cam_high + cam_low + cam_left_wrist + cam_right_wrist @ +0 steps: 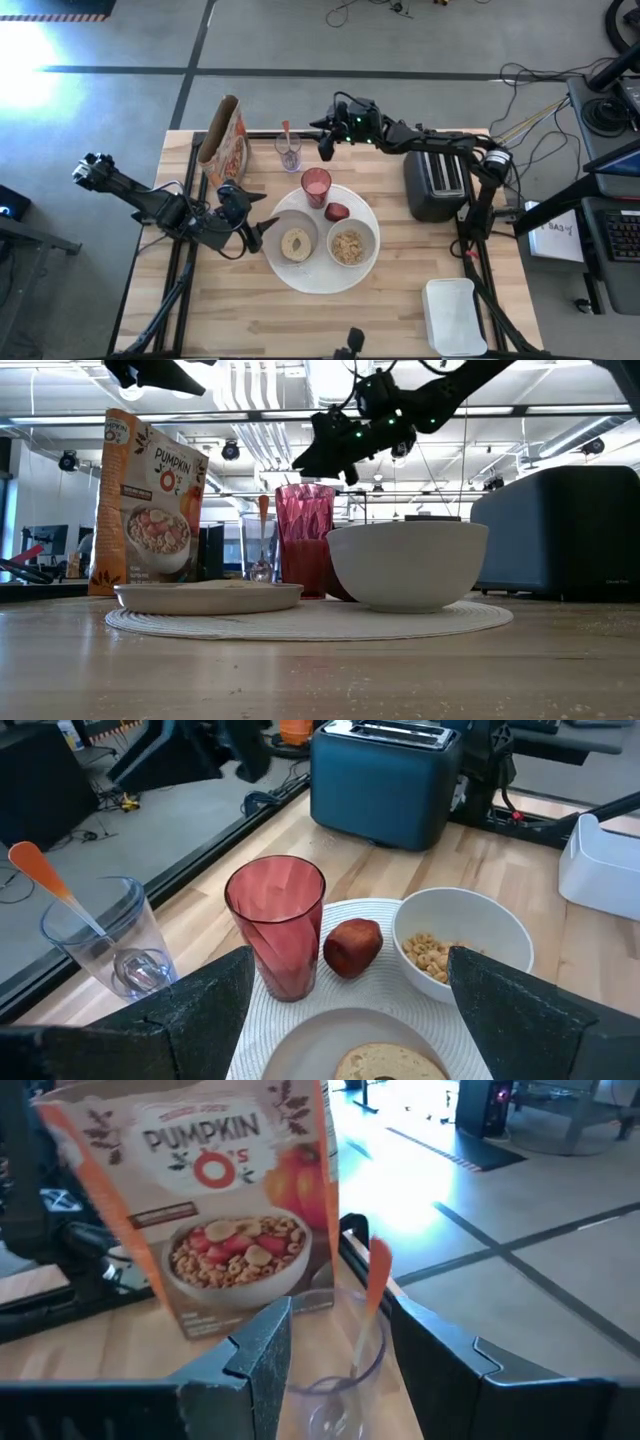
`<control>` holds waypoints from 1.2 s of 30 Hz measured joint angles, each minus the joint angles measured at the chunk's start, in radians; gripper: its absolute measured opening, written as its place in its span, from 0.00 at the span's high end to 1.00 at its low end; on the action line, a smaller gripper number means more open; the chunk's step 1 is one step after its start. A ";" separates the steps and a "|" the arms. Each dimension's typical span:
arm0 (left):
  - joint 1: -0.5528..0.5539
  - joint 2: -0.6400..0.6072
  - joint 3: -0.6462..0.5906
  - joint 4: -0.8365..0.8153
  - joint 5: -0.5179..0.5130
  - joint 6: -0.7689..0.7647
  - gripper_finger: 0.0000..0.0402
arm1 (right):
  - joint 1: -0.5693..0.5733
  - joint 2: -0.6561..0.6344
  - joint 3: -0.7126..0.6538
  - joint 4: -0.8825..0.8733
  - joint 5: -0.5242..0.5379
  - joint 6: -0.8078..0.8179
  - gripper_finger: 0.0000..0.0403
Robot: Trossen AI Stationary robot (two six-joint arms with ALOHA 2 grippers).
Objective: Arrange a breakfast setting
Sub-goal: Put the orange spoon on the white table mat to the right of the white bowl
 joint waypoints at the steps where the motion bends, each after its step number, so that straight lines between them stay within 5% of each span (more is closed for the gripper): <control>1: 0.000 0.000 0.000 0.000 0.000 0.005 0.22 | -0.003 0.015 0.022 -0.008 0.000 0.000 0.60; 18: 0.000 0.000 0.000 0.000 -0.003 0.013 0.22 | -0.077 0.269 0.416 -0.350 -0.072 -0.035 0.61; 28: 0.120 0.000 0.013 0.027 0.006 0.178 0.22 | -0.077 0.137 0.410 -0.535 -0.075 -0.143 0.63; 36: 0.326 0.019 0.124 -0.022 0.157 0.461 0.22 | -0.077 0.040 0.399 -0.740 -0.064 -0.195 0.64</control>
